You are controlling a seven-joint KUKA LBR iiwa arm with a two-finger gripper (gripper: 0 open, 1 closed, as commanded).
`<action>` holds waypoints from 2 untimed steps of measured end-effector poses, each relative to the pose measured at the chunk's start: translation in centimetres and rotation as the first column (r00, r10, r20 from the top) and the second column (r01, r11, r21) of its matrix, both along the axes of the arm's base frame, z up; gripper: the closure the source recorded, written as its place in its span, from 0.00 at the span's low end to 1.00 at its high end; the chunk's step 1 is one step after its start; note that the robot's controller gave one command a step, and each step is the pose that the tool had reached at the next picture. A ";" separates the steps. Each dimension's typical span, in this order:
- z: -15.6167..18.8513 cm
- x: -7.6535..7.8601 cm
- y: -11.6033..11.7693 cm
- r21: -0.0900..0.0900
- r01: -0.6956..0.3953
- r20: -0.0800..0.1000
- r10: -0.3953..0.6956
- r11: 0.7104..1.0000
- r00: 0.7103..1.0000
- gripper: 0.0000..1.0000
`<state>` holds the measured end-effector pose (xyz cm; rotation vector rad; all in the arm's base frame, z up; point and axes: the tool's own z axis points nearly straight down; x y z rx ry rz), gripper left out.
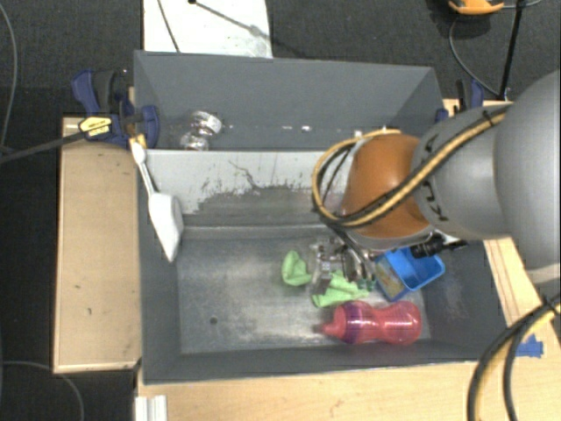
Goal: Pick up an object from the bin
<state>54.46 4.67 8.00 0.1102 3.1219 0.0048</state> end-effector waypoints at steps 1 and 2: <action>0.0 0.0 0.0 0.000 0.000 0.000 0.000 1.000 1.000 1.00; 0.4 0.0 0.0 -0.001 0.000 -0.007 0.000 1.000 1.000 1.00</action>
Offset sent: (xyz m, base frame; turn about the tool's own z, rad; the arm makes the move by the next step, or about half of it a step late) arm -0.0002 0.0000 0.0155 0.0000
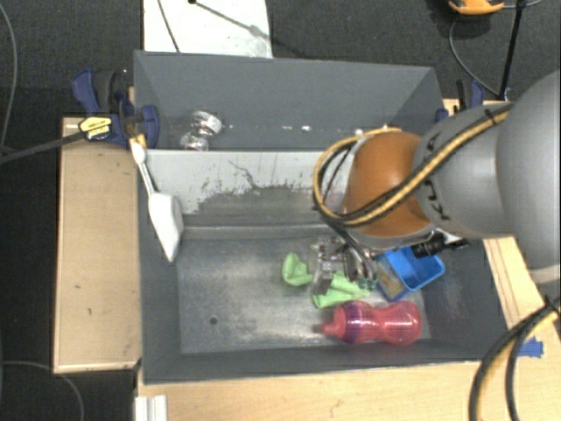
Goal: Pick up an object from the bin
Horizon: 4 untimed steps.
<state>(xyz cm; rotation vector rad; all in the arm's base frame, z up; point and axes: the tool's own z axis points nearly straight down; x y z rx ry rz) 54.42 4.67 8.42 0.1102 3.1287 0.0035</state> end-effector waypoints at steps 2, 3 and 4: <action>2.5 -0.2 0.0 -0.001 0.000 -0.012 0.000 1.000 1.000 1.00; 4.5 0.0 0.0 0.000 -0.001 -0.007 0.001 1.000 1.000 1.00; 5.4 0.1 0.0 0.000 -0.001 -0.002 0.001 1.000 1.000 1.00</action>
Offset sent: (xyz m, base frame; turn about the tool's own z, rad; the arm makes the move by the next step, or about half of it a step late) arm 0.0000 -0.0001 0.0764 0.0000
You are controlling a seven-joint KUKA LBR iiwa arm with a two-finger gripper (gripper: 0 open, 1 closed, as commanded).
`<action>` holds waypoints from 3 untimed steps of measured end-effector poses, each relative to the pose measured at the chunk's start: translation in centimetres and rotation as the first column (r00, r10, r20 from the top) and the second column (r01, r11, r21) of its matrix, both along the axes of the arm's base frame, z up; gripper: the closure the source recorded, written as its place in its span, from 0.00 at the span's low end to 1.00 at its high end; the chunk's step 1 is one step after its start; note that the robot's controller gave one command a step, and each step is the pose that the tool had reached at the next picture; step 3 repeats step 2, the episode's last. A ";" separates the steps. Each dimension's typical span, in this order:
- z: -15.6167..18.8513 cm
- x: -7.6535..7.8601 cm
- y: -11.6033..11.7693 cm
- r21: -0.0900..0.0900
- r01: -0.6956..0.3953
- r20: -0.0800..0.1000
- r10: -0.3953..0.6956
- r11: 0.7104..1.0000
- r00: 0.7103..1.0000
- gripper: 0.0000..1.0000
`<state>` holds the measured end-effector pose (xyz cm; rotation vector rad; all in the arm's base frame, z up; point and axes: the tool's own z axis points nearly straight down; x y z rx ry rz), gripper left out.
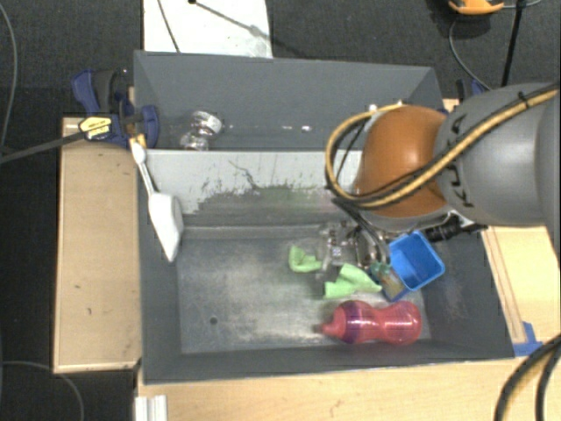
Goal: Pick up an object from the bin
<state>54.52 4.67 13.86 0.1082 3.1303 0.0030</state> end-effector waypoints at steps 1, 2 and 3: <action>0.5 -0.1 0.0 0.000 0.000 -0.004 0.000 1.000 1.000 1.00; 1.4 -0.1 0.0 -0.001 -0.001 -0.008 0.001 1.000 1.000 1.00; 1.4 -0.1 0.0 -0.001 -0.001 -0.008 0.001 1.000 1.000 1.00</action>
Offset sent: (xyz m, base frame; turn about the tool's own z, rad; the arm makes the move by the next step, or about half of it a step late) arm 0.0002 0.0001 0.0447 0.0000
